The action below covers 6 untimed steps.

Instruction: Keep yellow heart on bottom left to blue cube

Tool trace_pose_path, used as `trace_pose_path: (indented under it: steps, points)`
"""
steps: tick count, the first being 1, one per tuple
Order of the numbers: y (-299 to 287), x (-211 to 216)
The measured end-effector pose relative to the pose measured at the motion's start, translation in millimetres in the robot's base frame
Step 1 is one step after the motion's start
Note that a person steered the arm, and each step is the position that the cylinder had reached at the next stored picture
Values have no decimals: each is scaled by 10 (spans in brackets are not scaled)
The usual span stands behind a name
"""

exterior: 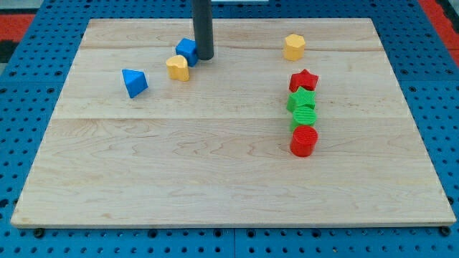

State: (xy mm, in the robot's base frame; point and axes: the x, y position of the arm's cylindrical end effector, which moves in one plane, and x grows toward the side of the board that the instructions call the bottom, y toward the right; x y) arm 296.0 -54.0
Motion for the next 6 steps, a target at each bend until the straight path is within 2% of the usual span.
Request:
trace_pose_path:
  steps: [1,3,4,6]
  points:
    - [-218,31]
    - [44,112]
    - [33,360]
    - [-141,372]
